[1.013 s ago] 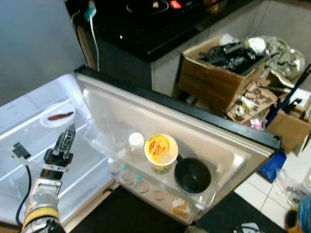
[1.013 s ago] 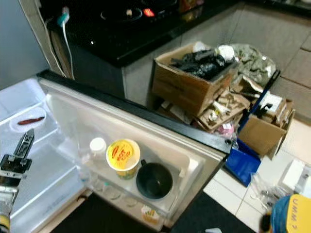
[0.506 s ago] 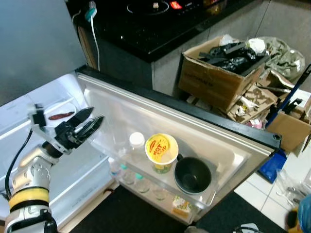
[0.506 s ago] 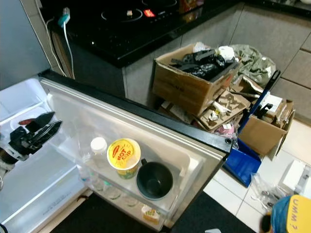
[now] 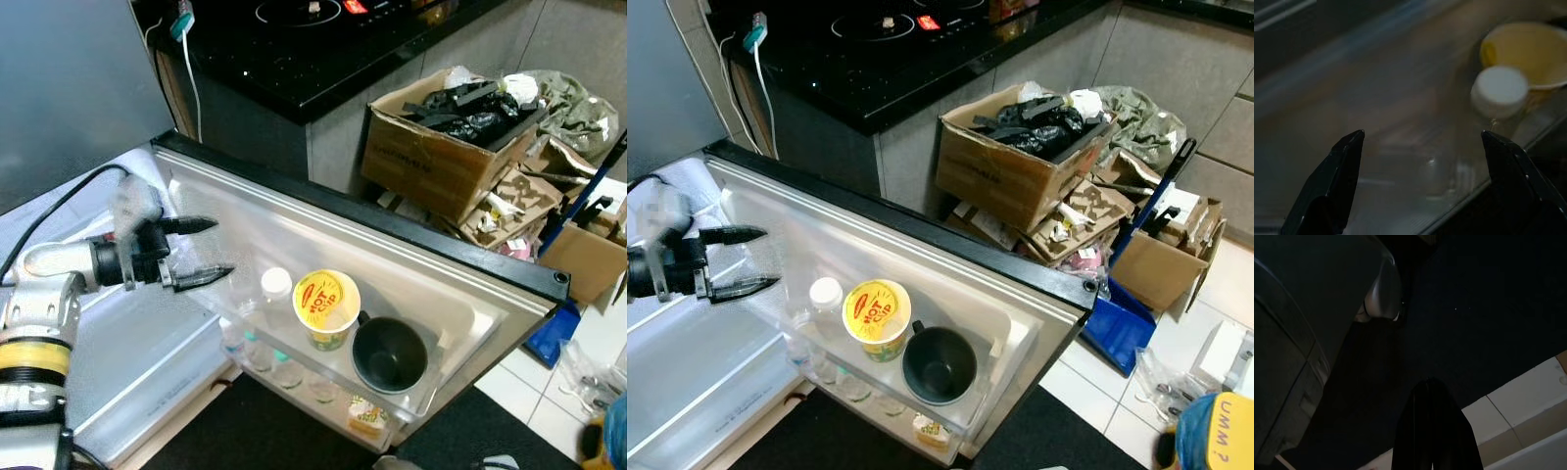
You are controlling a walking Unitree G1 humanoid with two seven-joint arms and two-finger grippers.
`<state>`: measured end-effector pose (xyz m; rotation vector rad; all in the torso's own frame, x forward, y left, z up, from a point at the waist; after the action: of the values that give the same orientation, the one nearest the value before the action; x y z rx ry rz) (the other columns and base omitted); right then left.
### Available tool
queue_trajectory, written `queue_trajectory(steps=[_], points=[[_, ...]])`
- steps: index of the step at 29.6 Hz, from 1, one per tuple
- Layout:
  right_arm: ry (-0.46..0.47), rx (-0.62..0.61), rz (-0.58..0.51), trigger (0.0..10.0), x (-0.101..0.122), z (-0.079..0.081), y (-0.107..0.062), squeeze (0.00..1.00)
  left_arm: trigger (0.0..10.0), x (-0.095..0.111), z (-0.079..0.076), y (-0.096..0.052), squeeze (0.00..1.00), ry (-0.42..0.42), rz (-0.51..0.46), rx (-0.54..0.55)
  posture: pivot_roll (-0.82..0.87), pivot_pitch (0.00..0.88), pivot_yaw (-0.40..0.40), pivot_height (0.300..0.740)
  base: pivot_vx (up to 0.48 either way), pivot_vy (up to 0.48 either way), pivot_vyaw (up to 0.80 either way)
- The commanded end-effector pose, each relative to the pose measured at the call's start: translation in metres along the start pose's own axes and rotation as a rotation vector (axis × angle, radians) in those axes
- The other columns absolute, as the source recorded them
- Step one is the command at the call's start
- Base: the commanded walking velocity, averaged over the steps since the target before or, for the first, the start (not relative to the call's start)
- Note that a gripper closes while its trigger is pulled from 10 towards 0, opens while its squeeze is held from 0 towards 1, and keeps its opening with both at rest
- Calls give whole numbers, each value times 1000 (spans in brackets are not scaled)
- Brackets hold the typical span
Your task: Restocking fridge
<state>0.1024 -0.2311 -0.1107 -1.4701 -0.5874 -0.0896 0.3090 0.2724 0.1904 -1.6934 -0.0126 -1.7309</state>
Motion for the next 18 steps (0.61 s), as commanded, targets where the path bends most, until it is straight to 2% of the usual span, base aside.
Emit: queue_trajectory(steps=[1, 2, 3, 4, 5, 8, 10, 11, 12, 13, 17, 18], points=[[14, 5, 16, 10000, -5, 4, 0, 0, 10000, -8, 4, -9, 0, 100, 199, 5, -59, 116, 30, 740, 0, 0, 0], [14, 5, 16, 10000, -5, 4, 0, 0, 10000, -8, 4, -9, 0, 100, 199, 5, -59, 116, 30, 740, 0, 0, 0], [15, 6, 16, 10000, -5, 4, 0, 0, 10000, -9, 4, -10, 0, 135, 264, -7, -59, 116, 30, 740, 0, 0, 0], [15, 6, 16, 10000, -5, 4, 0, 0, 10000, -9, 4, -10, 0, 135, 264, -7, -59, 116, 30, 740, 0, 0, 0], [14, 5, 18, 10000, -6, 4, 0, 0, 10000, -8, 5, -11, 0, 179, 310, -22, -58, 119, 29, 740, 0, 0, 0], [14, 4, 20, 10000, -6, 3, -1, 0, 10000, -4, 6, -10, 0, 221, 333, -36, -57, 120, 31, 740, 0, 0, 0], [13, 2, 23, 10000, -8, 3, -1, 0, 10000, 4, 9, -1, 0, 330, 359, -43, -59, 123, 33, 740, 0, 0, 0], [13, 2, 23, 10000, -8, 3, -1, 0, 10000, 4, 9, -1, 0, 330, 359, -43, -59, 123, 33, 740, 0, 0, 0], [13, 2, 22, 10000, -8, 4, -1, 0, 10000, 7, 8, 6, 0, 376, 359, -51, -61, 126, 35, 740, 0, 0, 0], [13, 2, 22, 10000, -8, 4, -1, 0, 10000, 7, 8, 6, 0, 376, 359, -51, -61, 126, 35, 740, 0, 0, 0], [13, 4, 24, 10000, -9, 5, -1, 0, 10000, 30, 5, 43, 0, 624, 251, -46, -64, 133, 36, 740, 0, 0, 0], [13, 4, 24, 10000, -9, 5, -1, 0, 10000, 30, 5, 43, 0, 624, 251, -46, -64, 133, 36, 740, 0, 0, 0]])
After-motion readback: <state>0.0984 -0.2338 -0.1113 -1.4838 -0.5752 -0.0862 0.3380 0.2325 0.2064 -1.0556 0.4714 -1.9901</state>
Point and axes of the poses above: a point about 5 cm out from each wrist's last joint towards the gripper, its own y axis pointing out of the wrist towards the gripper, its own x axis along the axis of the wrist's last joint, z = x × y, the point moved 1 cm from there along y, pointing out of the wrist towards the gripper, and after that the axes turned 11 degrees about -y, right-handed, at the moved point
